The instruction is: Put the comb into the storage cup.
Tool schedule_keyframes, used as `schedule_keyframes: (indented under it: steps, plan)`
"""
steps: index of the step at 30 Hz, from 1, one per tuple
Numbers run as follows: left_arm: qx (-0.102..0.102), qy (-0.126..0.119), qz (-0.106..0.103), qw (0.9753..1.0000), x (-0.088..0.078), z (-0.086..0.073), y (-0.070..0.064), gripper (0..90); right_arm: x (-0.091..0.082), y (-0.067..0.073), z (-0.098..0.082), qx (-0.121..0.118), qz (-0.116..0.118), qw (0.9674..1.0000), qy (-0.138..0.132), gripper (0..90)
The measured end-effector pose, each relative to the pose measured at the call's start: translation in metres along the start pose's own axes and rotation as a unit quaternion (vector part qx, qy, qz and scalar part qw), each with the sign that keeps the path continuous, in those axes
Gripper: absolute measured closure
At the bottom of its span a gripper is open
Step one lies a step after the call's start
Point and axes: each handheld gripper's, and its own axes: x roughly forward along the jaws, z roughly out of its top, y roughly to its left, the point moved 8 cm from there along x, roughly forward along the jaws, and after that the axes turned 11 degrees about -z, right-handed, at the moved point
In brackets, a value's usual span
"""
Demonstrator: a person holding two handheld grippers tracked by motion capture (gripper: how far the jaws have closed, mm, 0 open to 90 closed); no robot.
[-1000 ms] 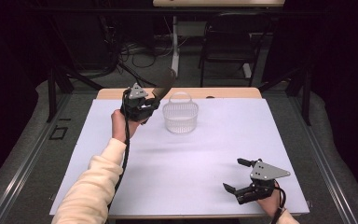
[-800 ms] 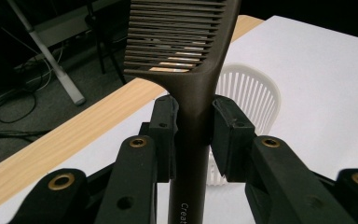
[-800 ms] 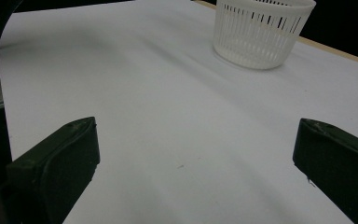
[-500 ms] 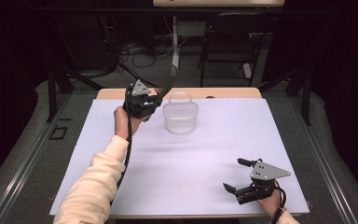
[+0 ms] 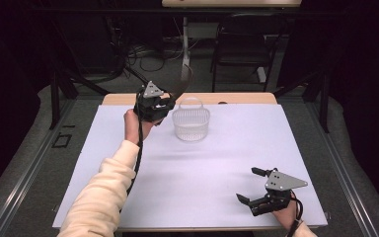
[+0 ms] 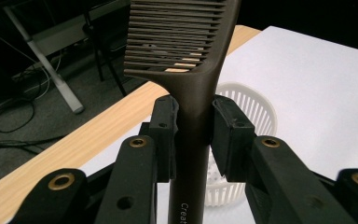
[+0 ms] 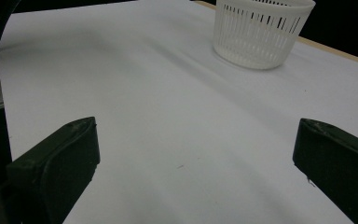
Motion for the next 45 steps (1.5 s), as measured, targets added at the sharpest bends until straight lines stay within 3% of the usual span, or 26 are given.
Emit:
schedule_keyframes:
  steps: [45]
  plan:
    - [0.009, -0.02, -0.005, 0.9997, 0.015, 0.024, 0.004, 71.8, 0.0, -0.001, 0.0, 0.0, -0.001, 1.0, -0.002, 0.2]
